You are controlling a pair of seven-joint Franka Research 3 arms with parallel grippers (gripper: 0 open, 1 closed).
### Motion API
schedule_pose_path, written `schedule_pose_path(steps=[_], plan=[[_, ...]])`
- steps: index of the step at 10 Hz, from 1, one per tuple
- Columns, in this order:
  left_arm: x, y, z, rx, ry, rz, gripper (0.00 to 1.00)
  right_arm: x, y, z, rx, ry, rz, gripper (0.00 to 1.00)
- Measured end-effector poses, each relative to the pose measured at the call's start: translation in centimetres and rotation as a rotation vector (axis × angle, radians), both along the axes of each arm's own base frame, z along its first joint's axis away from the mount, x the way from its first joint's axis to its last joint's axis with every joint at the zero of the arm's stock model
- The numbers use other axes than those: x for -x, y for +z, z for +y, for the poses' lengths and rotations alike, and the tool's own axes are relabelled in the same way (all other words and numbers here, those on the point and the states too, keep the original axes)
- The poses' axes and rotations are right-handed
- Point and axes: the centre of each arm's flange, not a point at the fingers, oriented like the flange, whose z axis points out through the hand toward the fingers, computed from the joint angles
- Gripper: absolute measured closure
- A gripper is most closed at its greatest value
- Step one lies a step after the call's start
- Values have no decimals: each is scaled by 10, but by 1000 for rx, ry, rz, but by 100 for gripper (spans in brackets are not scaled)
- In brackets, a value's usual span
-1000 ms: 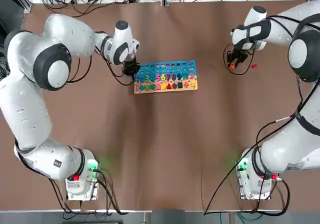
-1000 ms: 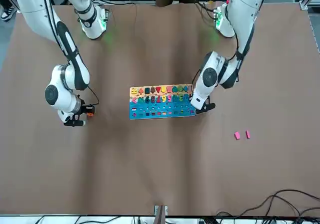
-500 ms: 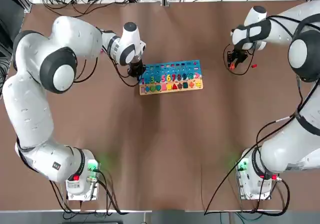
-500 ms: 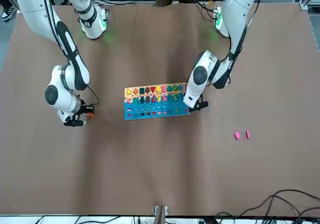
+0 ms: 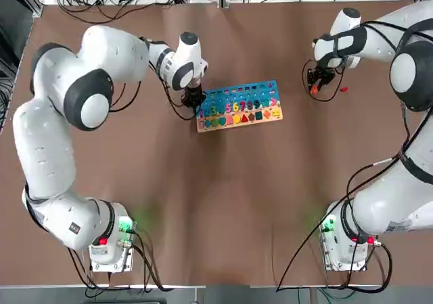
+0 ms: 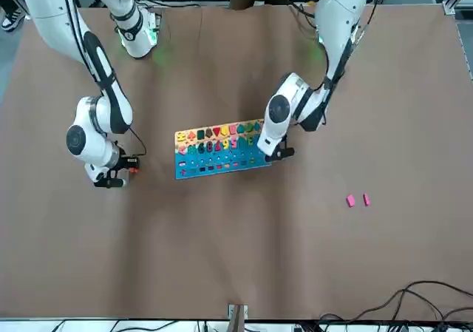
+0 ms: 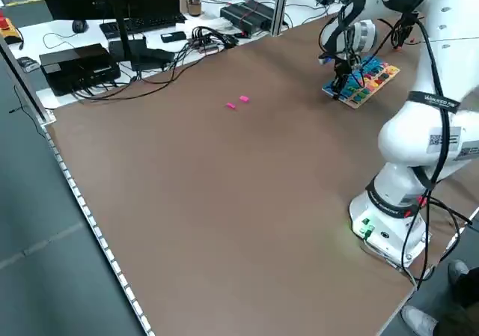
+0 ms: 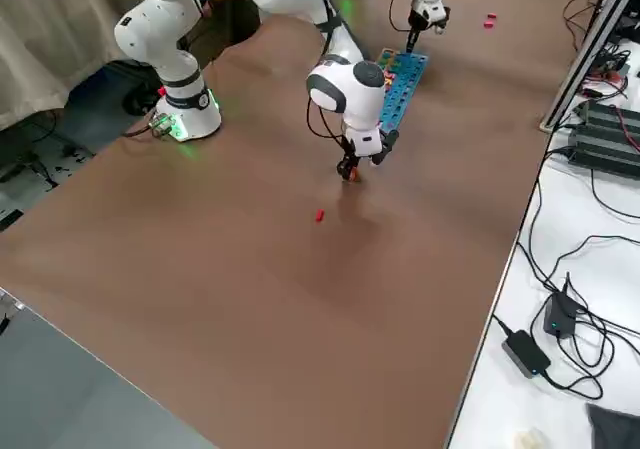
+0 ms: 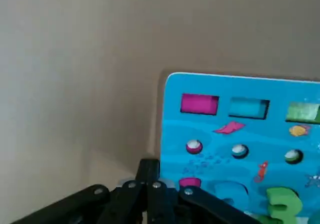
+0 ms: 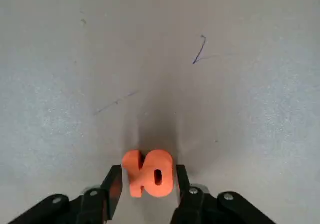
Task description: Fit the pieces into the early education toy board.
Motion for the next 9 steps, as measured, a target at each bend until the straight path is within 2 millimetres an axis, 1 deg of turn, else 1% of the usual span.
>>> schedule_pose_path(steps=[4,7,9], plan=[[6,0,-27,9,-36,12,99,-1,0,0,1,-1,-14,52],[14,1,-59,43,-67,4,99,1,-2,0,2,-2,-33,52],[12,3,-77,79,-85,-10,99,2,-3,0,2,-1,-36,54]])
